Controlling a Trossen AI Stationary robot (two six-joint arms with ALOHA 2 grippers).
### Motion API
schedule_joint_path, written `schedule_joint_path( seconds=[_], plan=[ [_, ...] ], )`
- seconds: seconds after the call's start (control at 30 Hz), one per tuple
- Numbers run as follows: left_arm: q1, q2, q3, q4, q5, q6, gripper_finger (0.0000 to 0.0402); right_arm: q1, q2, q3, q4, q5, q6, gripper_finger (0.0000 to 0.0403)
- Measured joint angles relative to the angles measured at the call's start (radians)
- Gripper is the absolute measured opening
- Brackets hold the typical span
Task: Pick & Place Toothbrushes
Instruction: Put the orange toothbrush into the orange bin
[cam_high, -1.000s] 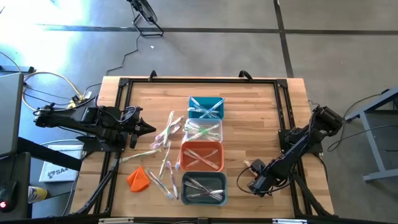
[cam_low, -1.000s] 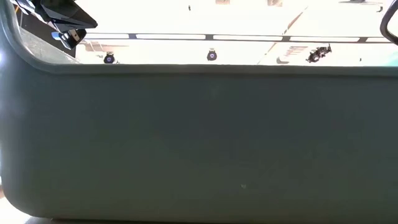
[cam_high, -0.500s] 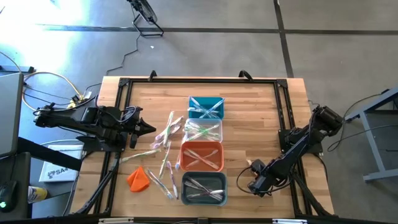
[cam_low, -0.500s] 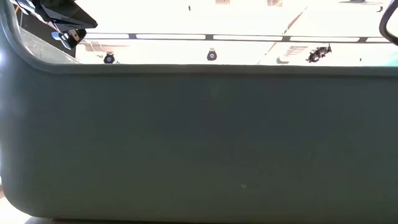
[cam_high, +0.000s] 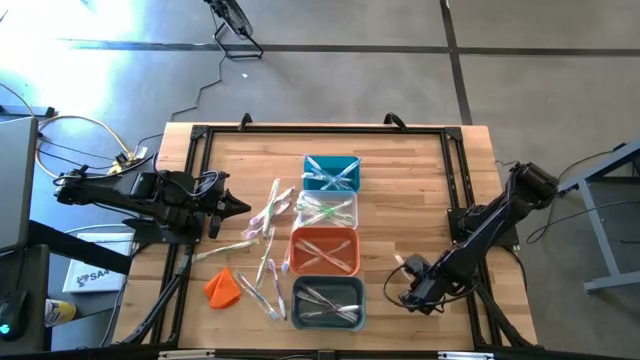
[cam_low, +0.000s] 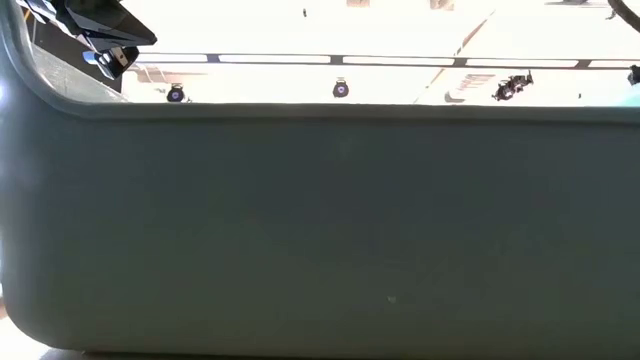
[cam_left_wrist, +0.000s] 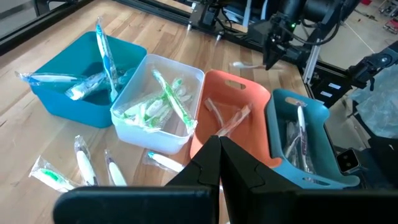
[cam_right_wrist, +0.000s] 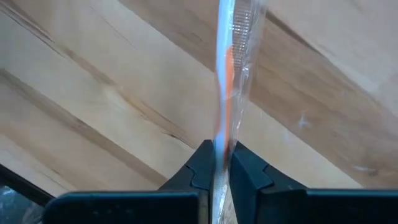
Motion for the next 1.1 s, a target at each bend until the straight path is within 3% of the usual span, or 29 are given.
schedule_joint_path(
  seconds=[0.23, 0.57, 1.1],
  plan=[
    [0.000, 0.000, 0.000, 0.003, 0.000, 0.000, 0.0000, -0.060, -0.033, 0.001, -0.017, 0.065, -0.102, 0.0021],
    [0.000, 0.000, 0.000, 0.009, 0.000, -0.001, 0.0000, -0.240, -0.047, 0.015, -0.017, 0.077, -0.357, 0.0020],
    [0.000, 0.000, 0.000, 0.008, 0.000, -0.001, 0.0000, -0.481, -0.110, 0.215, -0.034, 0.225, -0.779, 0.0020]
  ],
)
